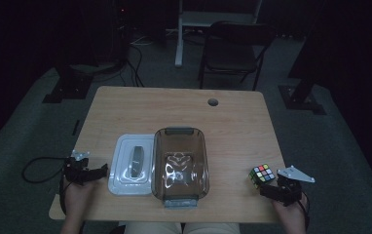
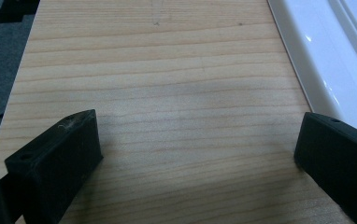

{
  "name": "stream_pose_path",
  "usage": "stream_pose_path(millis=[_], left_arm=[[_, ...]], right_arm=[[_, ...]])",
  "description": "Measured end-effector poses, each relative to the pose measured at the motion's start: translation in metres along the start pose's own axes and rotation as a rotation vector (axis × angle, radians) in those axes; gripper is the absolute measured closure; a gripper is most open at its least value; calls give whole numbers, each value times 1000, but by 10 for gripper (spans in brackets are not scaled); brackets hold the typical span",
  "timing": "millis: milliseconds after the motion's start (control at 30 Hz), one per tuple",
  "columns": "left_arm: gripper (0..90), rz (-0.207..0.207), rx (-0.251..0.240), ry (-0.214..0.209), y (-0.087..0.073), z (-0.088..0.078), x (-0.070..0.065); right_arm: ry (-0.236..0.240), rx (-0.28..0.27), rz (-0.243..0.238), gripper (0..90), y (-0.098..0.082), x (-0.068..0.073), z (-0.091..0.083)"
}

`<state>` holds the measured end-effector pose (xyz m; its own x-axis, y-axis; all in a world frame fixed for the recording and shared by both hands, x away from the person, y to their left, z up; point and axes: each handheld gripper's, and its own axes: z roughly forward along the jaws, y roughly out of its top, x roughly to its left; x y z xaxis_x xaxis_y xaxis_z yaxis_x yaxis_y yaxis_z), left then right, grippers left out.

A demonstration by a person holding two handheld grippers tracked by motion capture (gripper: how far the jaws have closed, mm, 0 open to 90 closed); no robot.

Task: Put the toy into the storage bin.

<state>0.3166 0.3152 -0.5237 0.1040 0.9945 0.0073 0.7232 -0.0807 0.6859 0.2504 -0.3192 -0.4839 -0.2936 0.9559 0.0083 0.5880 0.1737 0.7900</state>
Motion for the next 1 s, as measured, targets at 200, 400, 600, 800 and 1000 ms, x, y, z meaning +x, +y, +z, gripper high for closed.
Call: stream_pose_path(millis=[200,400,600,800,1000], left_arm=[[13,0,0,0,0,0,0],[13,0,0,0,0,0,0],[13,0,0,0,0,0,0],[13,2,1,0,0,0,0],[13,0,-2,-3,0,0,0]], right_arm=[[6,22,18,122,-5,-2,7],[18,61,23,134,-13,-4,21],[10,72,27,211,-17,-6,27],[34,79,20,325,-17,-7,28],[11,97,-10,336,-13,-5,28]])
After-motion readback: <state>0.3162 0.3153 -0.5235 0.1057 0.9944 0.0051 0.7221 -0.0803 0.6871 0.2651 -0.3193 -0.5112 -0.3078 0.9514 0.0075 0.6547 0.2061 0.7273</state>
